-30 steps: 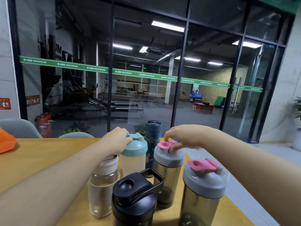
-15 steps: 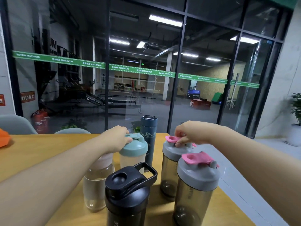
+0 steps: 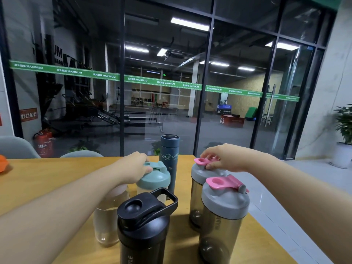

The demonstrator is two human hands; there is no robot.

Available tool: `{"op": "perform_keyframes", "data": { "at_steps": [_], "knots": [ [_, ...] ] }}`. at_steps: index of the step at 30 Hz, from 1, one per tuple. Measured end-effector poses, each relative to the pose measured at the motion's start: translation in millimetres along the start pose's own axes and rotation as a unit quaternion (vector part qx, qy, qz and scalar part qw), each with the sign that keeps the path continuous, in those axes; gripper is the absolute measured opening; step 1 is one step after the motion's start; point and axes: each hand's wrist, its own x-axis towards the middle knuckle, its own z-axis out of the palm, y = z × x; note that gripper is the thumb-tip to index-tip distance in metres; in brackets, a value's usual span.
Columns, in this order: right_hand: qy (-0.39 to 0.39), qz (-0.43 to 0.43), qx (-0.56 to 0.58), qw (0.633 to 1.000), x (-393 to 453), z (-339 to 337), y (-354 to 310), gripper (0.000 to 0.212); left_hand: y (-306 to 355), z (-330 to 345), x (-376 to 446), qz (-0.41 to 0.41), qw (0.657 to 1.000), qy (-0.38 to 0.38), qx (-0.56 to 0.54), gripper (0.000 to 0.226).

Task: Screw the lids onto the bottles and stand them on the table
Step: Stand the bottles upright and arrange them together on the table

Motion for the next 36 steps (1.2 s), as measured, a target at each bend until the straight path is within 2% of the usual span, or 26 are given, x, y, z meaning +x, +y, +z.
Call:
{"op": "perform_keyframes", "data": {
  "at_steps": [6,11,14,18,26,32,36],
  "knots": [
    [-0.013,0.023,0.019,0.999,-7,8,-7,0.049,1,3,-2,0.0,1.0,-0.005,0.007,0.04],
    [0.042,0.061,0.055,0.996,-12,10,-16,0.071,2,4,-4,0.001,1.0,-0.002,0.011,0.042],
    [0.045,0.054,0.077,0.995,-19,17,-26,0.08,4,3,-7,0.006,1.0,-0.002,0.016,0.039],
    [0.05,0.039,0.115,0.991,-26,27,-32,0.066,2,1,-9,0.014,1.0,-0.01,0.021,0.035],
    [0.037,0.034,0.138,0.989,-32,26,-29,0.018,-2,3,-6,0.015,1.0,-0.016,0.015,0.034],
    [0.027,0.055,0.146,0.987,-35,23,-24,0.017,1,8,3,0.003,0.999,0.018,-0.033,0.058],
    [0.019,0.052,0.14,0.989,-35,23,-19,0.019,11,7,9,0.009,0.996,0.067,-0.064,0.057]
  ]
}}
